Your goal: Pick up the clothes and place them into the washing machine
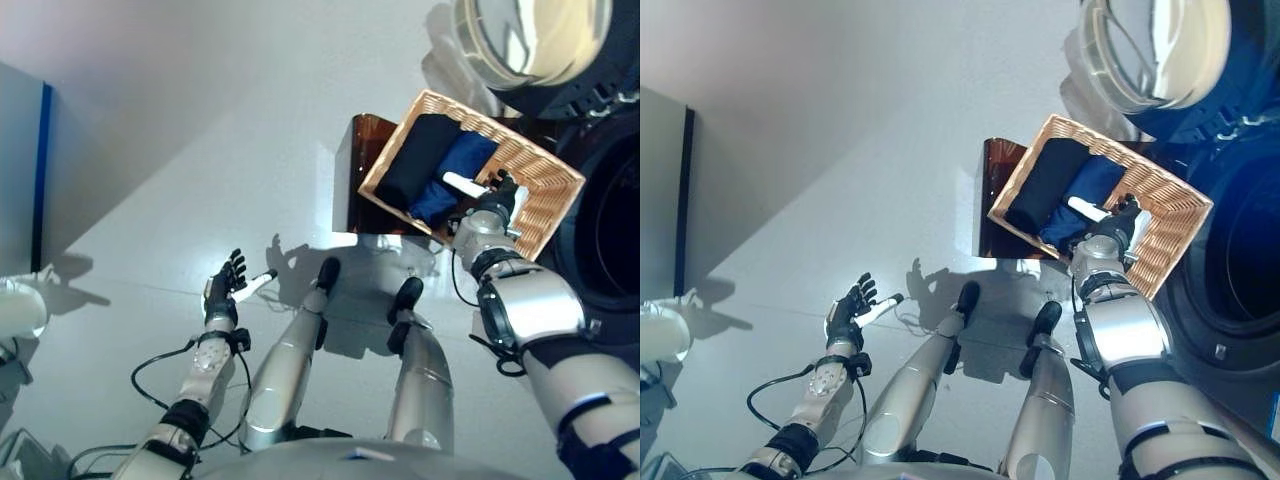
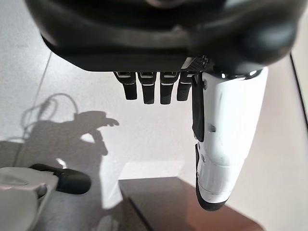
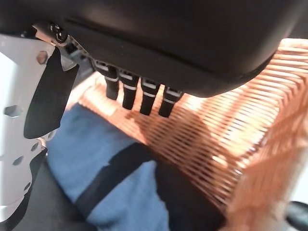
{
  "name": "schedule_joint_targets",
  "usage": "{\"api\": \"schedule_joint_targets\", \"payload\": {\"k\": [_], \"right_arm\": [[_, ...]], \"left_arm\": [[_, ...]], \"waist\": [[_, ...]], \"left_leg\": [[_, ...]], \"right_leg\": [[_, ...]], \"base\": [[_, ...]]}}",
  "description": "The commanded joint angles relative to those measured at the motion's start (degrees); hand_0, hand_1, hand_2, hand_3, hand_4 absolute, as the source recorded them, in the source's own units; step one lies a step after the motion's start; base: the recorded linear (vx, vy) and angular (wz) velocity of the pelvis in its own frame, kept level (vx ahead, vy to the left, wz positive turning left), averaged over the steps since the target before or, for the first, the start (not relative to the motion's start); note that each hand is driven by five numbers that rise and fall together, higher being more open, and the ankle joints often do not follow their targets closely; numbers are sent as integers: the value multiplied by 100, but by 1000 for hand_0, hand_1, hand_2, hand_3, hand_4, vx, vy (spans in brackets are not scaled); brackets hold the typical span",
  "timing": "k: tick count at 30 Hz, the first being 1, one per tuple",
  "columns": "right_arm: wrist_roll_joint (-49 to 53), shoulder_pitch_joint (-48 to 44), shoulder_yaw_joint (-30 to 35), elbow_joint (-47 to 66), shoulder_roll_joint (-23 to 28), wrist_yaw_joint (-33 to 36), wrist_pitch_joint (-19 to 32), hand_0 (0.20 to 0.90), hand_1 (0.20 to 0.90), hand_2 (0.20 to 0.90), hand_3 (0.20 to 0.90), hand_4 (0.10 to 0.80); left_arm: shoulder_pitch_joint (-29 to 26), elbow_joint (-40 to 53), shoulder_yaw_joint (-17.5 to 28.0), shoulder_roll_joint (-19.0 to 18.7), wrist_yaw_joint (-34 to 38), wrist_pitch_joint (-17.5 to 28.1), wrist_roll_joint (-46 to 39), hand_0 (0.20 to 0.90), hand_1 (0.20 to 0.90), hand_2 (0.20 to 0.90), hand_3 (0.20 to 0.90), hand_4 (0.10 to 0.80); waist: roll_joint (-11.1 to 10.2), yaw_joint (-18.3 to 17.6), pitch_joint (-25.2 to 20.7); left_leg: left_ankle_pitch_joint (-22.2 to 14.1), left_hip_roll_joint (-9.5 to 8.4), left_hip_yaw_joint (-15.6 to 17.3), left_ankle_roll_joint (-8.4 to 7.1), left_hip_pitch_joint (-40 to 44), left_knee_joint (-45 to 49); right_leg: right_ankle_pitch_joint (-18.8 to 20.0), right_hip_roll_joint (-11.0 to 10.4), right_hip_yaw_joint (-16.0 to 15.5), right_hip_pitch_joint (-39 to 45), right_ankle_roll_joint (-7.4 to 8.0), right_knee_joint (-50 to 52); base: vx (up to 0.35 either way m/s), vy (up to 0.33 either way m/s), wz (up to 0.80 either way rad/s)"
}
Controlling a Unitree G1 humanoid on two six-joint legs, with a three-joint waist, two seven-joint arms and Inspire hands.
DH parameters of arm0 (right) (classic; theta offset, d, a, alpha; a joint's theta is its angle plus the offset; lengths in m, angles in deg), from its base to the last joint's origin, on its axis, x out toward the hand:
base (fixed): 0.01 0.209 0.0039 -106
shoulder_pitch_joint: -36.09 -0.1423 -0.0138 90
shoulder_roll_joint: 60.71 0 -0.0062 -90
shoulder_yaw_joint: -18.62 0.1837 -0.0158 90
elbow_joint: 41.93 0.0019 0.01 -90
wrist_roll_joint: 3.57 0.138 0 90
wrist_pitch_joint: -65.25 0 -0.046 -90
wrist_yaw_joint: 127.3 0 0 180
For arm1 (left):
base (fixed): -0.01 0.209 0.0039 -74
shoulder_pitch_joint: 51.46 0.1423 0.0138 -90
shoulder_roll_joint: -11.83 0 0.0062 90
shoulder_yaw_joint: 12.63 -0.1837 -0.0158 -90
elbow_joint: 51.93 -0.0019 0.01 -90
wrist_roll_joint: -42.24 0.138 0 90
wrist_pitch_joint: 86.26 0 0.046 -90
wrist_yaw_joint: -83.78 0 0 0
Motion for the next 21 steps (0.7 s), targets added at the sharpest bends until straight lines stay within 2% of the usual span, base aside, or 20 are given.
{"api": "schedule_joint_targets", "payload": {"k": [1, 5, 6, 7, 8, 9, 10, 11, 21], "right_arm": [[-211, -378, -118, 114, 517, 282, 130, 900, 900, 900, 900, 800], [-254, -506, -125, 43, 672, 376, 64, 900, 900, 900, 900, 800], [-242, -560, -108, 0, 775, 381, 46, 900, 900, 900, 900, 800], [-241, -560, -109, -2, 781, 377, 46, 840, 840, 840, 840, 757], [-238, -609, -101, -51, 890, 384, 11, 546, 546, 546, 546, 547], [-223, -625, -104, -55, 942, 385, 21, 354, 354, 354, 354, 410], [-222, -638, -104, -51, 995, 404, 24, 241, 241, 241, 241, 329], [-212, -619, -82, -38, 1030, 412, 39, 200, 200, 200, 200, 300], [-353, -425, 2, -47, 1141, 454, 19, 200, 200, 200, 200, 300]], "left_arm": [[97, 406, 176, -450, 301, 387, -111, 900, 900, 900, 900, 800], [156, 512, 152, -419, 334, 387, -157, 900, 900, 900, 900, 800], [182, 527, 122, -411, 334, 377, -125, 900, 900, 900, 900, 800], [182, 529, 117, -409, 335, 376, -124, 900, 900, 900, 900, 800], [228, 532, 95, -389, 328, 364, -111, 900, 900, 900, 900, 800], [249, 530, 87, -377, 333, 362, -107, 900, 900, 900, 900, 800], [267, 548, 76, -368, 333, 357, -95, 900, 900, 900, 900, 800], [287, 552, 77, -349, 337, 354, -80, 900, 900, 900, 900, 800], [374, 163, -34, -208, 286, 320, 45, 900, 900, 900, 900, 800]], "waist": [[103, 134, -151], [244, 207, -145], [334, 245, -156], [336, 248, -162], [413, 292, -172], [459, 311, -183], [501, 326, -200], [547, 345, -216], [789, 403, -407]], "left_leg": [[-498, -307, 214, -142, -376, 547], [-462, -360, 200, -139, -499, 507], [-441, -399, 197, -141, -569, 502], [-441, -400, 197, -141, -574, 502], [-429, -430, 195, -142, -620, 502], [-419, -446, 188, -138, -642, 491], [-414, -460, 185, -138, -657, 477], [-399, -474, 179, -137, -662, 464], [-312, -524, 147, -152, -506, 306]], "right_leg": [[-360, 153, 208, 416, 85, -42], [-402, 88, 193, 243, 85, 57], [-425, 59, 208, 129, 90, 140], [-426, 57, 208, 123, 90, 144], [-446, 31, 215, 82, 89, 176], [-462, 19, 233, 37, 88, 208], [-468, -1, 237, 17, 91, 209], [-467, -11, 243, -11, 94, 227], [-483, -70, 324, 78, 96, 198]], "base": [[20, 24, 4], [16, 23, 6], [17, 37, 8], [19, 30, 8], [14, 13, 7], [21, 21, 7], [18, 23, 11], [15, 16, 9], [10, 3, 3]]}}
